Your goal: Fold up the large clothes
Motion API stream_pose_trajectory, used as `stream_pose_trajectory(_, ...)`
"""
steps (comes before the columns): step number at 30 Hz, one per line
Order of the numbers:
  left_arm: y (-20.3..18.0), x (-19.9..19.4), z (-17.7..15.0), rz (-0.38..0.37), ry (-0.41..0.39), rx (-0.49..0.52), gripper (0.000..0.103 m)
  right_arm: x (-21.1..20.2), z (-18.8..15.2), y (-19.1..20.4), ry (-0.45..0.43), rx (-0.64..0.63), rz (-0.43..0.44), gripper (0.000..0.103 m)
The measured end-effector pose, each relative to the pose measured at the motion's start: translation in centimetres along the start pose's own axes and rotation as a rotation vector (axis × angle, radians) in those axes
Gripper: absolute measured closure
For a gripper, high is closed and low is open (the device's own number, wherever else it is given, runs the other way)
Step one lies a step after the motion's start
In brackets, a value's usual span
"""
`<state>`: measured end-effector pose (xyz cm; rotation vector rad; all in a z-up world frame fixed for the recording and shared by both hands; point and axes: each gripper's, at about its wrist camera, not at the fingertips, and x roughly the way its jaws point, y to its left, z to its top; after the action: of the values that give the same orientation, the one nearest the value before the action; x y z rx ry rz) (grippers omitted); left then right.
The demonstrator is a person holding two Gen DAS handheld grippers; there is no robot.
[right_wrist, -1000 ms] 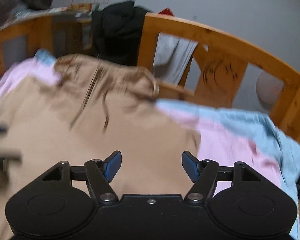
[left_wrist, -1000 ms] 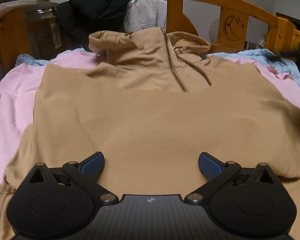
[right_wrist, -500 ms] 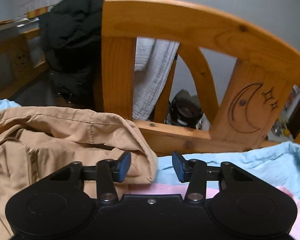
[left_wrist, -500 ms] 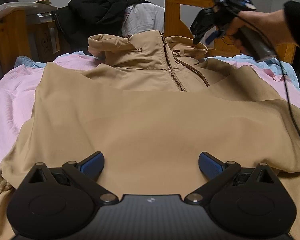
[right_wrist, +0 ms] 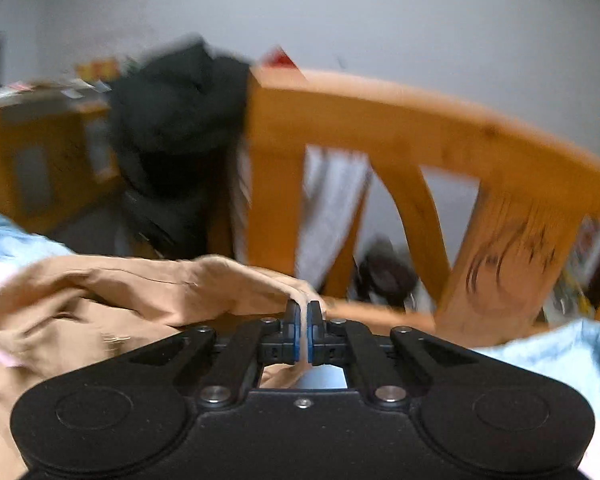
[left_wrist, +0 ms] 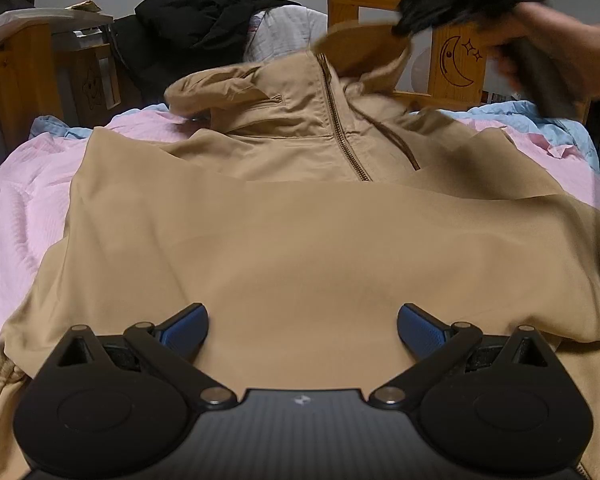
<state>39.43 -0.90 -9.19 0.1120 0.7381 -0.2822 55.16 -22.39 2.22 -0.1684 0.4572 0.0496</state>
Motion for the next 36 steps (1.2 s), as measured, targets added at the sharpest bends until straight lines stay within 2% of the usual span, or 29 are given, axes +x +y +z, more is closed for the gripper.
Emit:
stream_pose_trajectory(4,0.2,-0.2,0.1,-0.01,-0.004,-0.007,0.001,-8.1,-3.0,0.7,-0.179,-0.129,0.004,0.101)
stream_pose_trajectory(6,1.1,-1.3,0.1,-0.058,-0.028,-0.051,0.006,-11.6,-5.3,1.0,-0.243,-0.222,-0.002,0.101)
stream_pose_trajectory(8,2.5,-3.1,-0.2,-0.12,-0.081,-0.117,0.007,-14.3,-8.1,1.6,-0.288,-0.375,-0.007,0.101)
stream_pose_trajectory(11,5.1,-6.6,-0.8,-0.166,-0.2,-0.218,0.007,-16.5,-11.4,1.7,-0.284,-0.508,0.01,0.101)
stream_pose_trajectory(13,6.6,-8.4,-0.5,-0.145,-0.269,-0.248,0.007,-17.0,-13.1,1.4,-0.252,-0.538,0.019,0.101)
stream_pose_trajectory(15,8.1,-9.8,0.4,-0.106,-0.31,-0.27,0.007,-17.4,-14.2,1.2,-0.234,-0.551,0.014,0.101)
stream_pose_trajectory(17,9.6,-10.6,2.0,-0.119,-0.33,-0.299,0.007,-17.5,-15.0,0.8,-0.213,-0.545,0.014,0.101)
stream_pose_trajectory(20,11.7,-10.9,4.4,-0.268,-0.344,-0.413,0.005,-17.6,-15.6,0.8,-0.197,-0.539,0.009,0.101)
stream_pose_trajectory(23,13.9,-8.4,5.8,-0.533,-0.269,-0.61,0.001,-17.0,-15.6,0.7,-0.18,-0.519,0.007,0.101)
stream_pose_trajectory(24,14.3,-7.0,5.8,-0.583,-0.231,-0.692,0.001,-16.9,-15.7,0.4,-0.173,-0.513,0.003,0.101)
stream_pose_trajectory(27,14.5,-4.1,5.1,-0.598,-0.146,-0.838,0.003,-15.7,-15.8,-0.2,-0.147,-0.496,-0.005,0.101)
stream_pose_trajectory(29,13.8,-2.8,4.8,-0.528,-0.077,-0.853,0.02,-15.2,-16.0,-0.4,-0.13,-0.504,-0.004,0.101)
stream_pose_trajectory(30,13.3,-2.2,4.8,-0.498,-0.035,-0.846,0.041,-15.0,-16.1,-0.4,-0.124,-0.512,-0.006,0.101)
stream_pose_trajectory(31,12.8,-1.8,4.8,-0.473,0.0,-0.839,0.072,-14.7,-16.3,-0.4,-0.118,-0.523,-0.007,0.101)
stream_pose_trajectory(33,12.1,-1.4,4.8,-0.418,0.032,-0.818,0.099,-14.2,-16.4,-0.3,-0.123,-0.543,-0.021,0.101)
stream_pose_trajectory(36,11.8,-2.7,5.1,-0.39,-0.036,-0.779,0.102,-13.5,-16.0,-0.4,-0.178,-0.577,-0.066,0.101)
